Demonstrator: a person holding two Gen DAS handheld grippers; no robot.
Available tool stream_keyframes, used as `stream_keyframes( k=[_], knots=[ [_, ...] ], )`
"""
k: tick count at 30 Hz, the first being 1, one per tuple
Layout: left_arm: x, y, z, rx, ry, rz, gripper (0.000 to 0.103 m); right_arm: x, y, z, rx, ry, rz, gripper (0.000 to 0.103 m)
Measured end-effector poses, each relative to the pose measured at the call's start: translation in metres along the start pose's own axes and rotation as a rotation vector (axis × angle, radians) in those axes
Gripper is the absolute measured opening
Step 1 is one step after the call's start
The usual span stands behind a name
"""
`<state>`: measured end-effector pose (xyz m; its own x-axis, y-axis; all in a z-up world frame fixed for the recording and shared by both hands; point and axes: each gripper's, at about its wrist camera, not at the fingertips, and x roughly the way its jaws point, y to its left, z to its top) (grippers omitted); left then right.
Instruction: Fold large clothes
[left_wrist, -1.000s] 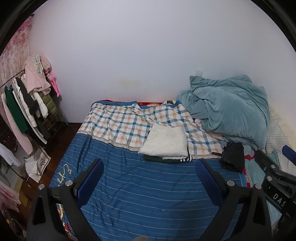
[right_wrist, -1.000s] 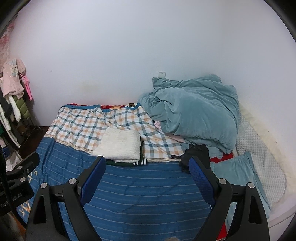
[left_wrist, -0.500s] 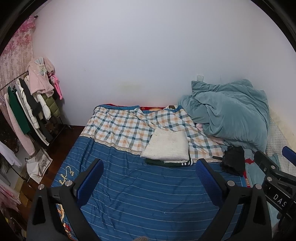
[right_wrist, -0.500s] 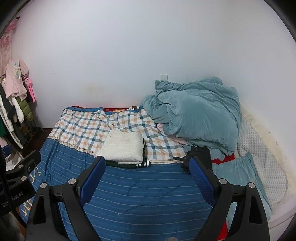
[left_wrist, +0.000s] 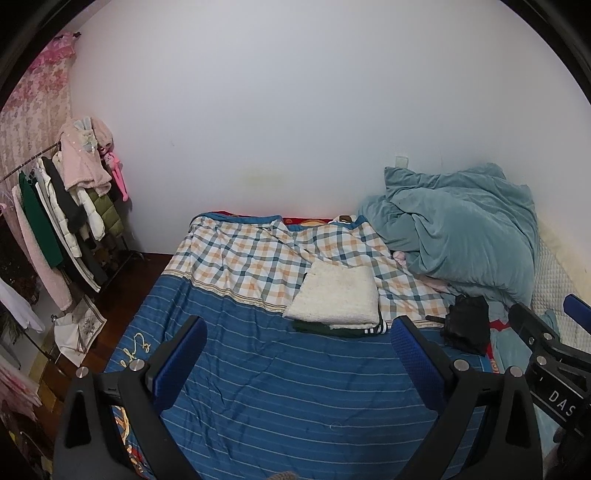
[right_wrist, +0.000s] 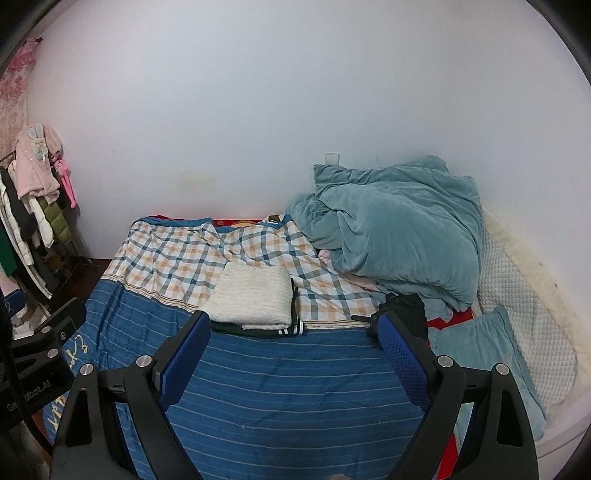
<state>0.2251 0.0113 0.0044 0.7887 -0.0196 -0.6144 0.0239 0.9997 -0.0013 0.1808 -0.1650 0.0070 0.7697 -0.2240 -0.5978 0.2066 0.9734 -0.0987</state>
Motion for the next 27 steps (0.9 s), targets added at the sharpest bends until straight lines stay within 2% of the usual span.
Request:
stream_keyframes(
  k=[27],
  knots=[
    [-0.0047, -0.0009, 0.0004, 0.008, -0.005, 0.005, 0.102, 0.0, 0.0013, -0.0055, 0.009, 0.011, 0.005, 0.093]
  ],
)
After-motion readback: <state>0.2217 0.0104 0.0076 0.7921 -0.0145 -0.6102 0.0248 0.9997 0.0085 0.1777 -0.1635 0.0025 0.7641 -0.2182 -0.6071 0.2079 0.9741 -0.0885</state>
